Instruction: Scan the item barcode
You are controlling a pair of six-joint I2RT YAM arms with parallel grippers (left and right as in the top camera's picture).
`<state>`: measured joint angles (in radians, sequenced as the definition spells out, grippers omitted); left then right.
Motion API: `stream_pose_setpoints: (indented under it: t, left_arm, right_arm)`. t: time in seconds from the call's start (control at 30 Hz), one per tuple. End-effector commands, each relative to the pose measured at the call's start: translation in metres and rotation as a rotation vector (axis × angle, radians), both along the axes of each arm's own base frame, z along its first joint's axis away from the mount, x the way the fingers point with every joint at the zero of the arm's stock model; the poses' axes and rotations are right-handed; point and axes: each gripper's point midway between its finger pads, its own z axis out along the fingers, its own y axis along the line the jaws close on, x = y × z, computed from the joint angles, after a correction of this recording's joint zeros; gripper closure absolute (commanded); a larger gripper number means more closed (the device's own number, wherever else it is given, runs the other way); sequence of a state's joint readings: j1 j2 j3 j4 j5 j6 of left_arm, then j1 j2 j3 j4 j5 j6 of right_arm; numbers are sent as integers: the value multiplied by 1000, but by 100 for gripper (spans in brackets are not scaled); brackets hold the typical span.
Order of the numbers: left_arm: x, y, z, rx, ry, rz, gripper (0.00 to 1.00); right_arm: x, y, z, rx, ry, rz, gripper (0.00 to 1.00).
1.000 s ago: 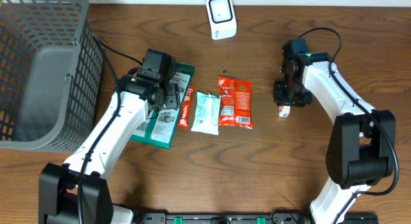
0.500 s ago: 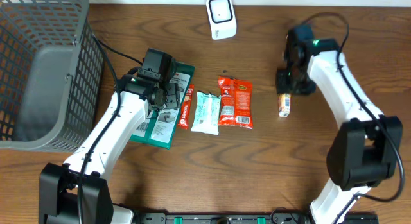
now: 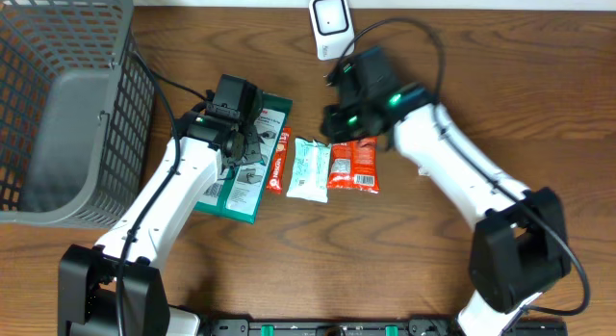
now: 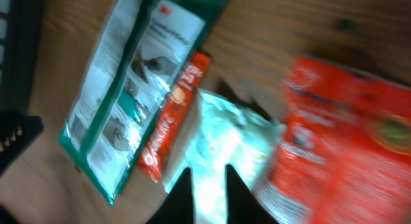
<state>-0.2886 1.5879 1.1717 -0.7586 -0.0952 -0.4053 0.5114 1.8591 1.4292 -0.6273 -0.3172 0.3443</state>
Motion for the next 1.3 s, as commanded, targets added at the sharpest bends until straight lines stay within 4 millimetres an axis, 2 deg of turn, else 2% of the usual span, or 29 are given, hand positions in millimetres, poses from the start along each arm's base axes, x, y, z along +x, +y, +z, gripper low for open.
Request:
stream_pose_setpoints:
  t: [0.0,0.07,0.17,0.33,0.43,0.67,0.97,1.13,1.27]
  left_arm:
    - [0,30,-3,47,0,167,73]
    - [-2,43,-4,42,12,226,72]
    - [-3,57,-6,37,27,267,71]
    - [-4,51,-10,-1,47,260,68]
    - [-4,51,-12,1,53,260,65]
    - [-5,51,-13,-1,59,258,65]
    - [-4,37,-14,-62,73,190,65]
    - [-4,37,-14,-63,72,190,65]
    - [-4,37,-14,-63,72,190,65]
  right_arm:
    - [-23,23,-30,-11,28,-25,94]
    - [-33,38,-42,-14,-17,10,95]
    - [-42,49,-57,-58,-98,23,96]
    - [-47,50,-77,-200,-229,-15,98]
    - [-49,48,-84,-227,-228,-15,98]
    - [-47,26,-93,-297,-194,-45,98]
    - [-43,-4,-99,-394,-174,-91,95]
    - [-34,-31,-103,-429,-131,-143,96]
    - [-28,-46,-102,-440,-114,-177,96]
